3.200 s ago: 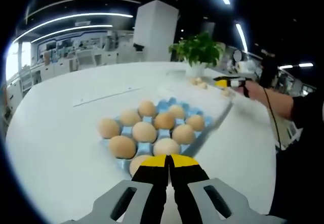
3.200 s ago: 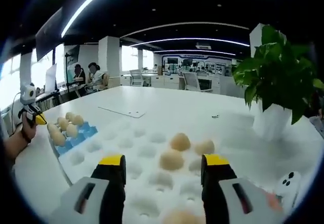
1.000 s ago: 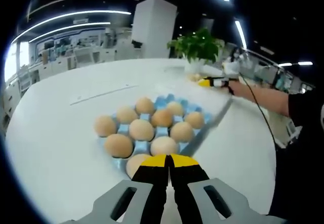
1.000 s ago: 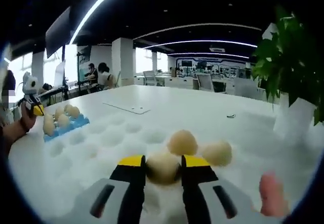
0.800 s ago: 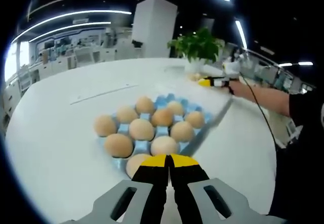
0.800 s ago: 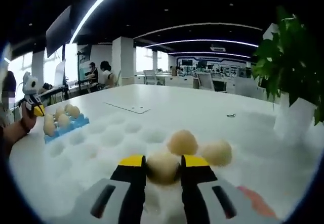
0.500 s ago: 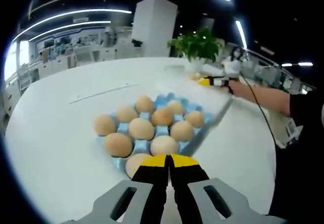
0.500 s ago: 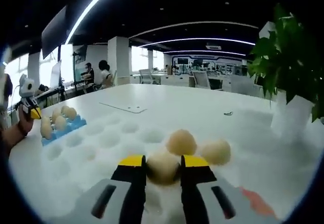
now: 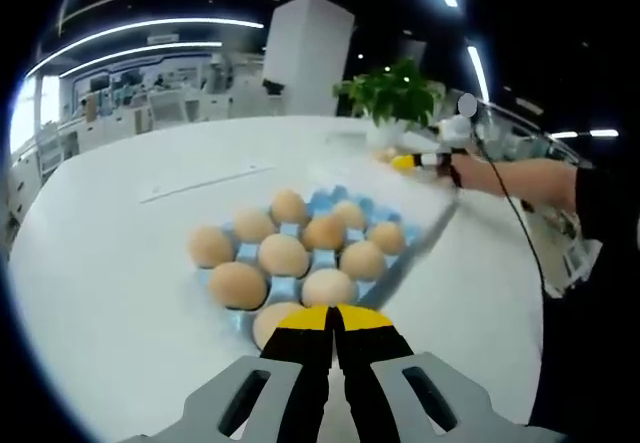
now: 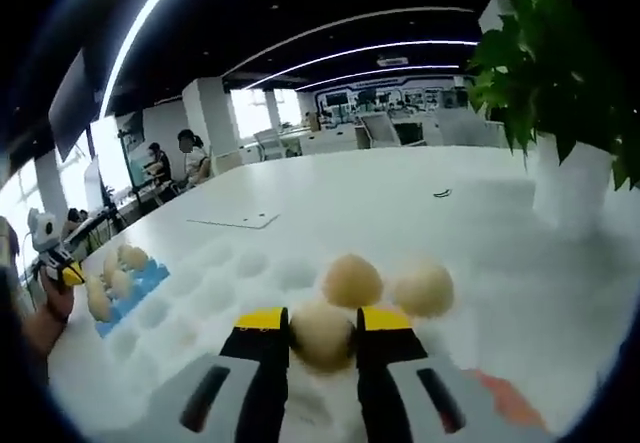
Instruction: Pick up the eggs on the table and place them into the egg tray on the table
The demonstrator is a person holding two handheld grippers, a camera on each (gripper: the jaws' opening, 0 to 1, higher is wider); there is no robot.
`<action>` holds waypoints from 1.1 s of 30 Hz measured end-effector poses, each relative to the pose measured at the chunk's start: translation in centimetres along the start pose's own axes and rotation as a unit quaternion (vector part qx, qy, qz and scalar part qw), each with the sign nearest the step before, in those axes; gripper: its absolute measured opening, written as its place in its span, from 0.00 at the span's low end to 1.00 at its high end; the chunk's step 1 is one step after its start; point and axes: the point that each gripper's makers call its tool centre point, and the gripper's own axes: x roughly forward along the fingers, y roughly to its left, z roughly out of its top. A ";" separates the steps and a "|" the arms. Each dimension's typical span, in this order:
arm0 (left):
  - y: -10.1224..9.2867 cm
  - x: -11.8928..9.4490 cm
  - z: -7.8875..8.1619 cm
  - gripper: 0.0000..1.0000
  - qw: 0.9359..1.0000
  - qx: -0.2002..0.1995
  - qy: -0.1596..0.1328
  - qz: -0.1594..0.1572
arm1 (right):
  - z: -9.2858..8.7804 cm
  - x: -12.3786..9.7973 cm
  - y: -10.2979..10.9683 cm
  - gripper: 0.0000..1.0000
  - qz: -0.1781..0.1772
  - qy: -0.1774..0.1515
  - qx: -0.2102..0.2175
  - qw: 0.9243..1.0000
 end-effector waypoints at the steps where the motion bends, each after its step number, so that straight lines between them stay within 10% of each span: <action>1: 0.0 0.0 0.1 0.01 1.000 0.000 -0.002 -0.001 | 0.0 -0.1 0.0 0.26 -0.003 0.000 0.008 1.000; 33: -0.1 -0.3 0.5 0.01 1.000 0.003 -0.010 -0.009 | 4.0 1.9 9.0 0.27 0.053 -0.015 0.010 0.998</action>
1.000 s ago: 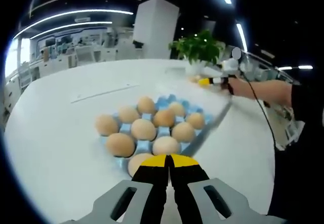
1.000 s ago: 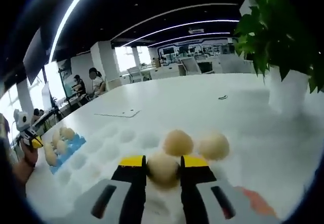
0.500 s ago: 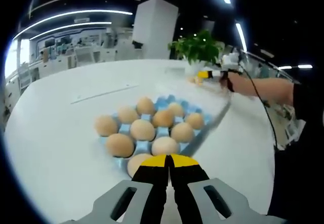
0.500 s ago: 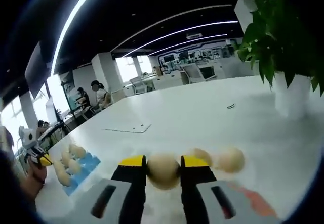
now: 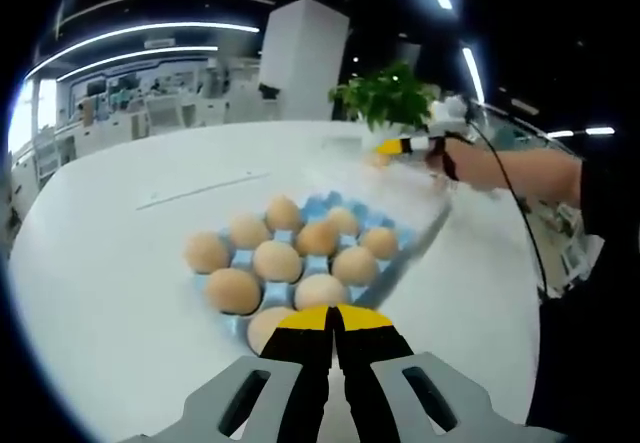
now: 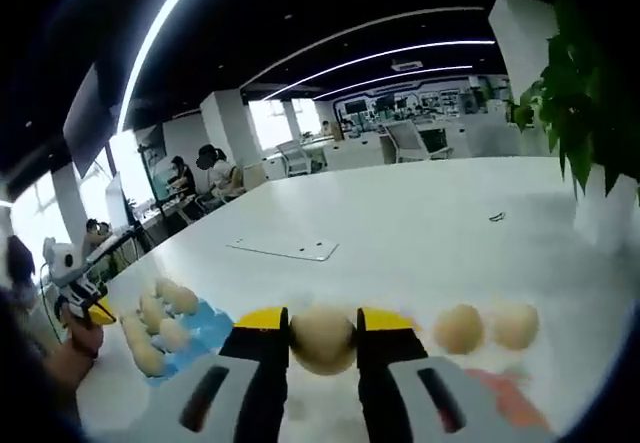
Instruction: Pick up the eggs on the table and place them into the egg tray on the table
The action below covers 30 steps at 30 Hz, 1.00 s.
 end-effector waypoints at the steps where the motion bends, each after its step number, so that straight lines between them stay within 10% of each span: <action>1: 0.0 -0.1 0.0 0.01 1.000 -0.001 -0.001 -0.001 | 0.0 0.3 0.5 0.27 0.005 0.002 -0.004 1.000; 30: -0.2 -0.1 0.0 0.01 1.000 -0.009 -0.005 -0.007 | -1.1 5.5 8.8 0.27 0.074 0.014 -0.008 0.997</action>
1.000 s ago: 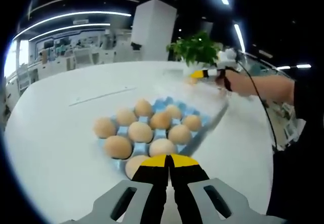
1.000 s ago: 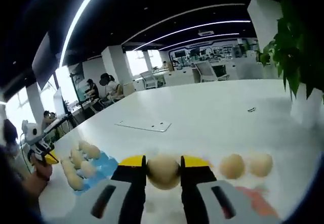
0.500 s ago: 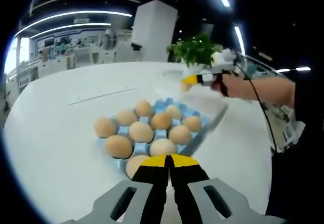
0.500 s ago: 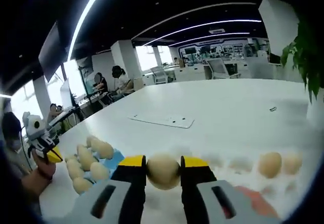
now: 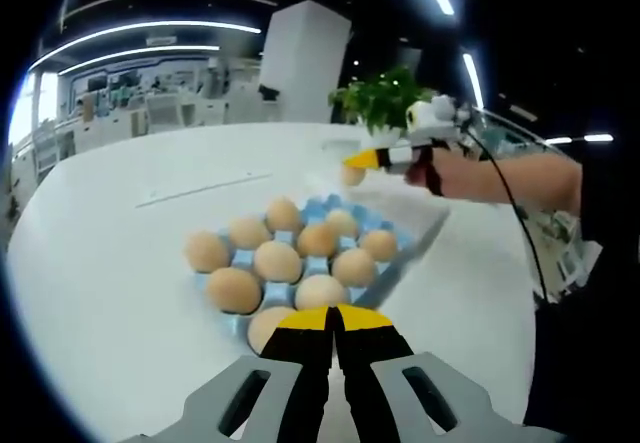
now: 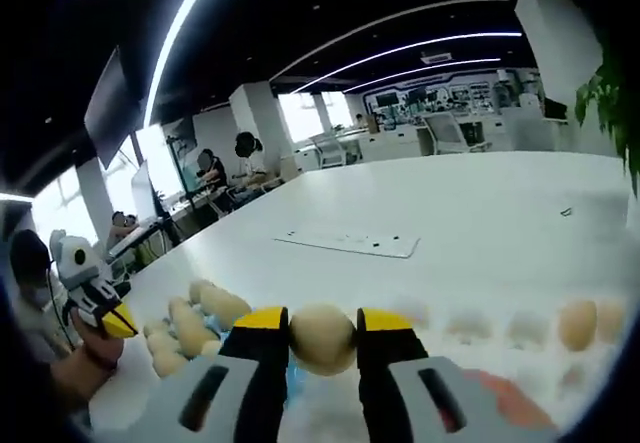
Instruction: Pick up the eggs on the table and place them into the egg tray on the table
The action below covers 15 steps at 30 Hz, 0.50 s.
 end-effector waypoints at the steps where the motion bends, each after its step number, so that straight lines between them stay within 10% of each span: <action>1: 0.0 0.0 0.0 0.01 1.000 0.000 0.000 0.000 | 0.0 0.2 0.2 0.27 0.003 0.002 -0.001 1.000; 15: -0.3 -0.1 -0.2 0.01 1.000 -0.006 0.001 -0.004 | -0.2 3.2 3.8 0.27 0.038 0.031 -0.022 0.999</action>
